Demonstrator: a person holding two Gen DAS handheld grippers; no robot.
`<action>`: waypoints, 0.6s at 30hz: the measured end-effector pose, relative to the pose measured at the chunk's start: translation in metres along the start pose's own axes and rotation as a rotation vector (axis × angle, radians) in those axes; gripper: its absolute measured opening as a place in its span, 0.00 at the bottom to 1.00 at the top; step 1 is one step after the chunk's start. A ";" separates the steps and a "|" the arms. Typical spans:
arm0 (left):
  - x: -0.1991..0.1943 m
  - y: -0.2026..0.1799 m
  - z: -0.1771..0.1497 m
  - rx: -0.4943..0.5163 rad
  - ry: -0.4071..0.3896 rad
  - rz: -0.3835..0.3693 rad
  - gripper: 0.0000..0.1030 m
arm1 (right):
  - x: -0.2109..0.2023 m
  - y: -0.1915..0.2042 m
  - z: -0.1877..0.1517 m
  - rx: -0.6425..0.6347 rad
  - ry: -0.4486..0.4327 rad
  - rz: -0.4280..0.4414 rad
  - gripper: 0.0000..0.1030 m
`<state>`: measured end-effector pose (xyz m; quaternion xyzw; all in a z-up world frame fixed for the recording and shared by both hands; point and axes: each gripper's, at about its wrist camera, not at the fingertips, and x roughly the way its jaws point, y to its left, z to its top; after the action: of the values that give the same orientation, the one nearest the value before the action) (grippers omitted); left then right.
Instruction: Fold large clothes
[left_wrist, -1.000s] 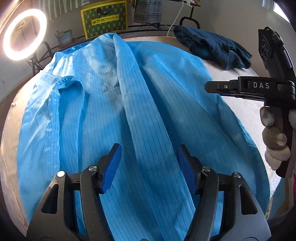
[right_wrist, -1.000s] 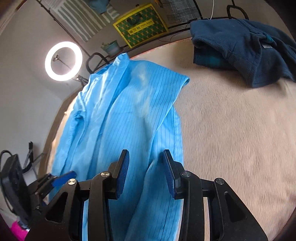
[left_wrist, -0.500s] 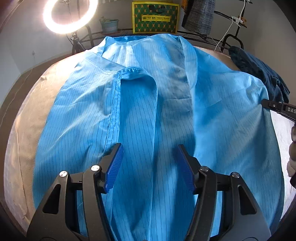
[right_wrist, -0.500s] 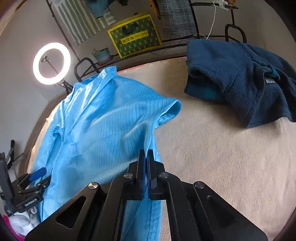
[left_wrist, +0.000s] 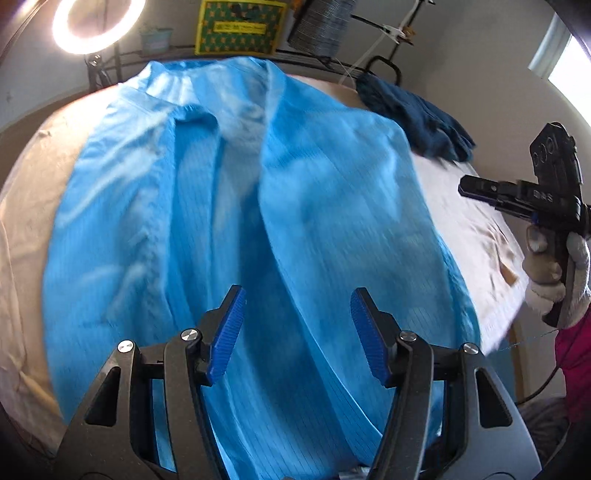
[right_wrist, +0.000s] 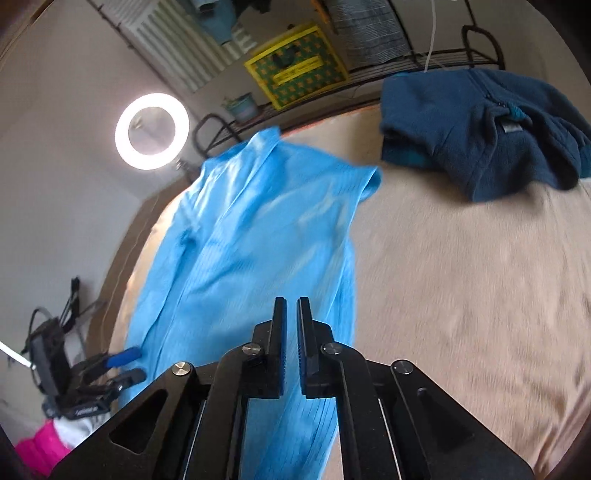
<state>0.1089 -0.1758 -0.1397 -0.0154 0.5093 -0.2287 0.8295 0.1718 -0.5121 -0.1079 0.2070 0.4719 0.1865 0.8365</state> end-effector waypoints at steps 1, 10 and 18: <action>0.000 -0.006 -0.006 0.012 0.009 -0.005 0.59 | -0.007 0.007 -0.014 -0.014 0.019 0.007 0.31; 0.004 -0.010 -0.045 0.032 0.063 -0.002 0.59 | 0.018 0.033 -0.114 -0.045 0.230 0.017 0.44; 0.013 0.017 -0.069 -0.052 0.100 -0.065 0.05 | 0.034 0.046 -0.127 -0.059 0.256 0.003 0.01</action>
<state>0.0614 -0.1516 -0.1879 -0.0421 0.5550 -0.2427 0.7946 0.0731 -0.4343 -0.1672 0.1573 0.5688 0.2263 0.7749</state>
